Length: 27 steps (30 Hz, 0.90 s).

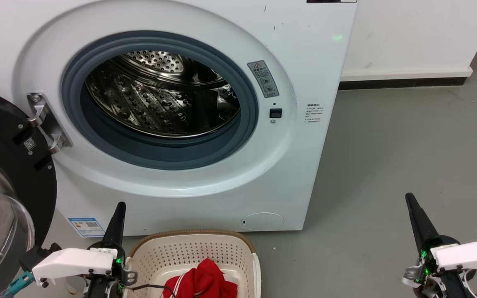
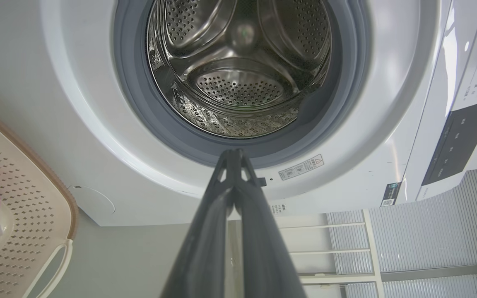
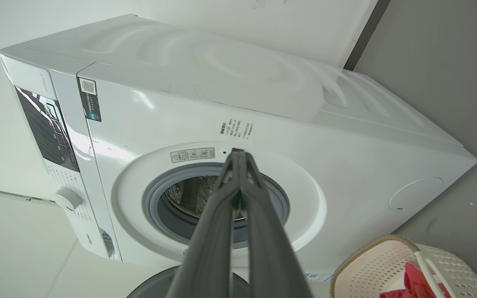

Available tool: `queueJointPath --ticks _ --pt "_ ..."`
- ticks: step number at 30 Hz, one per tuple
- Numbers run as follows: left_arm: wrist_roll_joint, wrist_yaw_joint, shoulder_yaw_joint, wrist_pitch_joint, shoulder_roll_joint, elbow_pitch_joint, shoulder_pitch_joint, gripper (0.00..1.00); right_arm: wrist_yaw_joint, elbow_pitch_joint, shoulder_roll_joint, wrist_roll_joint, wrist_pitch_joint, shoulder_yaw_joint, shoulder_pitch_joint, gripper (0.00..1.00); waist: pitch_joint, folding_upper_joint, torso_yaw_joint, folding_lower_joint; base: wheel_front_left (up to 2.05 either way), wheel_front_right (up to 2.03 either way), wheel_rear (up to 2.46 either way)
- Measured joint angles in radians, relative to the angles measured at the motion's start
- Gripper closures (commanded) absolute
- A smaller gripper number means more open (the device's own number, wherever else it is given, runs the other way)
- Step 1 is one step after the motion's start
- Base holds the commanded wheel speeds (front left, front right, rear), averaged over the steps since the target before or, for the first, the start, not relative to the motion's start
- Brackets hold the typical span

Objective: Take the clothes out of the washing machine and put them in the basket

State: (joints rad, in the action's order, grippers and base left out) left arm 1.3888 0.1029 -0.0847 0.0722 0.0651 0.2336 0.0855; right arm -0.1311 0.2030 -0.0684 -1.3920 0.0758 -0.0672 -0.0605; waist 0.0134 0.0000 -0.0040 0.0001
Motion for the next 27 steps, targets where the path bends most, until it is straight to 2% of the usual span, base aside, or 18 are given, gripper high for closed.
queueJointPath --ticks 27 --pt "0.197 0.024 -0.025 0.038 -0.012 0.011 0.019 1.00 0.000 0.035 0.001 -0.210 0.015 -0.021 -0.037 1.00 -0.015 0.0000 0.004 -0.0001 0.00 0.00 0.00"
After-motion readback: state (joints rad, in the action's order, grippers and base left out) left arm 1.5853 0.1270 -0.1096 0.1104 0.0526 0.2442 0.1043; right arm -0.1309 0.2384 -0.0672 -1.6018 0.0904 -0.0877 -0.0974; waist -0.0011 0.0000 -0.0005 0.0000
